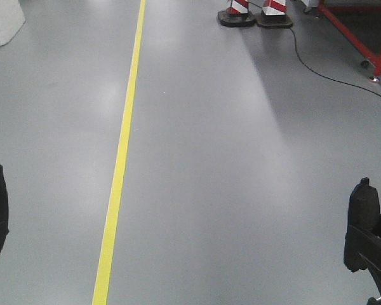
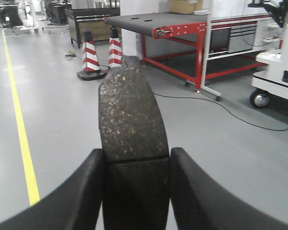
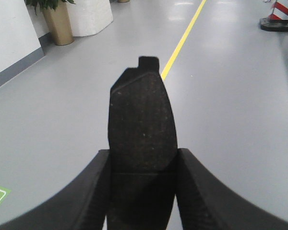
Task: Move and align brake pads A on conveyor
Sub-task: 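Drive along the yellow floor line past the striped cones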
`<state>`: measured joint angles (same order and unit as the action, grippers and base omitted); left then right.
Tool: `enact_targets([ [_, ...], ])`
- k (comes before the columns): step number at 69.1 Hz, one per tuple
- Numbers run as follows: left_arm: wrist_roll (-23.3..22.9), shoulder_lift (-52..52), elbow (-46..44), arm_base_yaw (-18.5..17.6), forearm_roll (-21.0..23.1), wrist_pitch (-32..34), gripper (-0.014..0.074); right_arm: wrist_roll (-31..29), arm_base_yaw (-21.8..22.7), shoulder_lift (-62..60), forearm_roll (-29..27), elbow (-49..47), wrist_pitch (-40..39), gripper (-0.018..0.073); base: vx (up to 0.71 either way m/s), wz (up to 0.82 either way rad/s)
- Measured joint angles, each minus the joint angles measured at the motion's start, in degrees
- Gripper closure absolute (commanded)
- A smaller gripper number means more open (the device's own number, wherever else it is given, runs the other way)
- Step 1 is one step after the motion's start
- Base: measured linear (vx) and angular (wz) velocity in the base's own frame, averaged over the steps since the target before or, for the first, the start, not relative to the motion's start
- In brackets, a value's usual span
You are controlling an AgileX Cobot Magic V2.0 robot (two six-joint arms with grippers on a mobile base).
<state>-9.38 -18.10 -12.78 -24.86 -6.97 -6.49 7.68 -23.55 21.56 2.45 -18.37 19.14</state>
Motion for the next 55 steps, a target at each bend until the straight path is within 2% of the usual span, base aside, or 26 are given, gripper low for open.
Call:
enact_targets([
  [55,0.0,0.0,0.0,0.0,0.0,0.0,0.0449,0.0,0.0,0.0,0.0,0.0,0.0,0.0533,0.54,0.06],
])
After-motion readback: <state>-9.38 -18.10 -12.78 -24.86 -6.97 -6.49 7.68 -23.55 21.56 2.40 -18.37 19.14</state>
